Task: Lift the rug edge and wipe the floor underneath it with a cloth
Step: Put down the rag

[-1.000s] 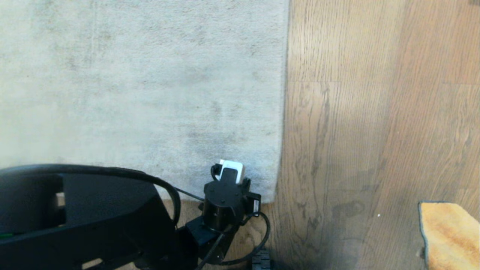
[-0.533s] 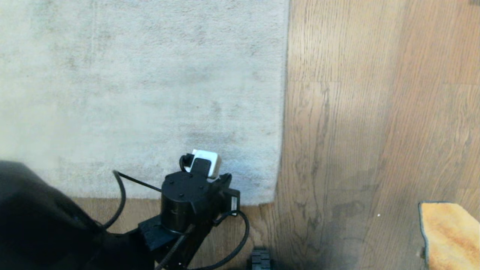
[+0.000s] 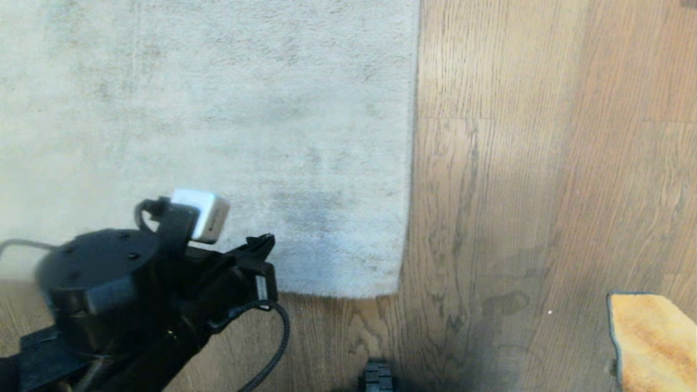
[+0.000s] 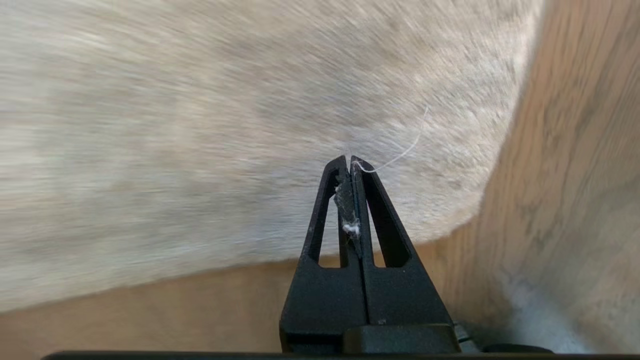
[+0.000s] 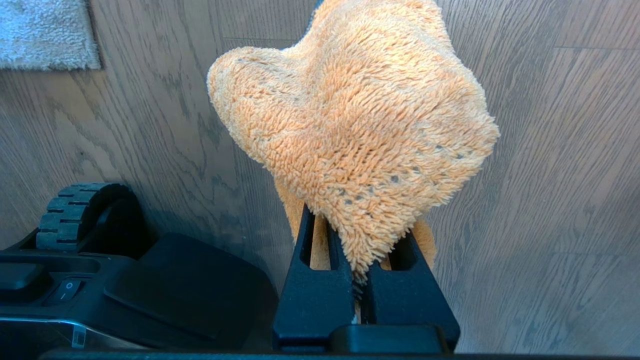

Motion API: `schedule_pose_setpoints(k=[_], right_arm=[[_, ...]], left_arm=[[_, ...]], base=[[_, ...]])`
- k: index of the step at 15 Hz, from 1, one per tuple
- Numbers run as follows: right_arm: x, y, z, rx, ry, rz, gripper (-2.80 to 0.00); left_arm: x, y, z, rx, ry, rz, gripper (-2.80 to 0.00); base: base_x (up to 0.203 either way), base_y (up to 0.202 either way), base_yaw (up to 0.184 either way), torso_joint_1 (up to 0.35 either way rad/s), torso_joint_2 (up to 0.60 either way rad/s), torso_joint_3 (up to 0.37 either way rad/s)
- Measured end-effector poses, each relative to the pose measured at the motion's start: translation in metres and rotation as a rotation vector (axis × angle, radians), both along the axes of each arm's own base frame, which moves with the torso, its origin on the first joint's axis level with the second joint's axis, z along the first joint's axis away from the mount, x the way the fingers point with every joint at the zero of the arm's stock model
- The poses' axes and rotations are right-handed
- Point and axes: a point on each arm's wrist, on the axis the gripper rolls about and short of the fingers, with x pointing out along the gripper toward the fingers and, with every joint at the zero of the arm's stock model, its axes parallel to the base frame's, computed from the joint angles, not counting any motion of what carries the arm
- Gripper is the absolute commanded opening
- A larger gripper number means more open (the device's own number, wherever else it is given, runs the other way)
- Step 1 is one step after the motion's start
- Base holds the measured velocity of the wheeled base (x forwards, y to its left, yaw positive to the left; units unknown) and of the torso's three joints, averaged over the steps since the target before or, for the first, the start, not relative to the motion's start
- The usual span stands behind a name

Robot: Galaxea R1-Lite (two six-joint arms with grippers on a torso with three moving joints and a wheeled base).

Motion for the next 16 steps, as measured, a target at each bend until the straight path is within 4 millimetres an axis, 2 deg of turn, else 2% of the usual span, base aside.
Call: schedule_pose_setpoints(k=[8,11,16], right_arm=[[0.0,0.0,0.0,0.0,0.0,0.0,-2.8],[0.0,0.0,0.0,0.0,0.0,0.0,-2.8],[0.0,0.0,0.0,0.0,0.0,0.0,-2.8]], left_arm=[[-0.041,0.098,0.018,0.013,-0.133,0.09,-2.8],[-0.064,0.117,0.022,0.019,-0.184,0.121,-2.8],[-0.1,0.134,0.011,0.019,-0.261,0.183,-2.8]], base=[[0.0,0.0,0.0,0.0,0.0,0.0],[0.0,0.0,0.0,0.0,0.0,0.0],[0.0,0.0,0.0,0.0,0.0,0.0]])
